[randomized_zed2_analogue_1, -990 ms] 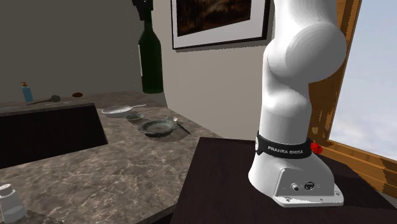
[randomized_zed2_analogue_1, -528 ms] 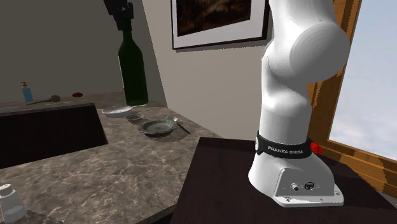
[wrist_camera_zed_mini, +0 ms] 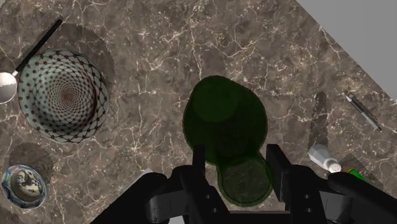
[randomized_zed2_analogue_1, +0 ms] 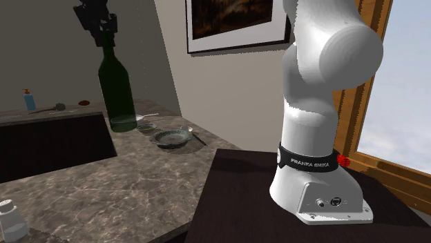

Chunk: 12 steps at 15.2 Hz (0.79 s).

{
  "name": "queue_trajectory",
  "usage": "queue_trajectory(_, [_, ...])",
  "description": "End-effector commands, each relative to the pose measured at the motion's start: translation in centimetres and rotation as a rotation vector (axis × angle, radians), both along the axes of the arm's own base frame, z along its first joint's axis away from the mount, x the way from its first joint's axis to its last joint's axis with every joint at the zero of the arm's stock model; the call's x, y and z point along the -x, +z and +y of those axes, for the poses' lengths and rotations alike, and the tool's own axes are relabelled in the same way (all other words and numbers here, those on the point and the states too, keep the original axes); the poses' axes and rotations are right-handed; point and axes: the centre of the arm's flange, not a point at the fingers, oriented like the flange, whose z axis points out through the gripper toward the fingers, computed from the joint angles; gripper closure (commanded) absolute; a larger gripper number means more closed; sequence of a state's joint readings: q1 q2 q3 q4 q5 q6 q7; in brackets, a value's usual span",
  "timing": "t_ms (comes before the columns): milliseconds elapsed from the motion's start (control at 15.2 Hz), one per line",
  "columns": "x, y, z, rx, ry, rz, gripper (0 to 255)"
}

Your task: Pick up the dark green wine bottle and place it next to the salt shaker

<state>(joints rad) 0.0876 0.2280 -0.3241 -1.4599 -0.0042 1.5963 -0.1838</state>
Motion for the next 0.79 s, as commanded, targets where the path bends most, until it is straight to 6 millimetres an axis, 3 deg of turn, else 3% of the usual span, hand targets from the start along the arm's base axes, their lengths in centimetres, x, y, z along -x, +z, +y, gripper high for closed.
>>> queue_trajectory(0, [-1.7, -1.2, 1.6, 0.000, -0.001, 0.000, 255])
queue_trajectory(528, [-8.3, -5.9, 8.4, 0.000, -0.001, 0.000, 255])
queue_trajectory(726, [-8.6, -7.2, 8.7, 0.000, -0.001, 0.000, 255])
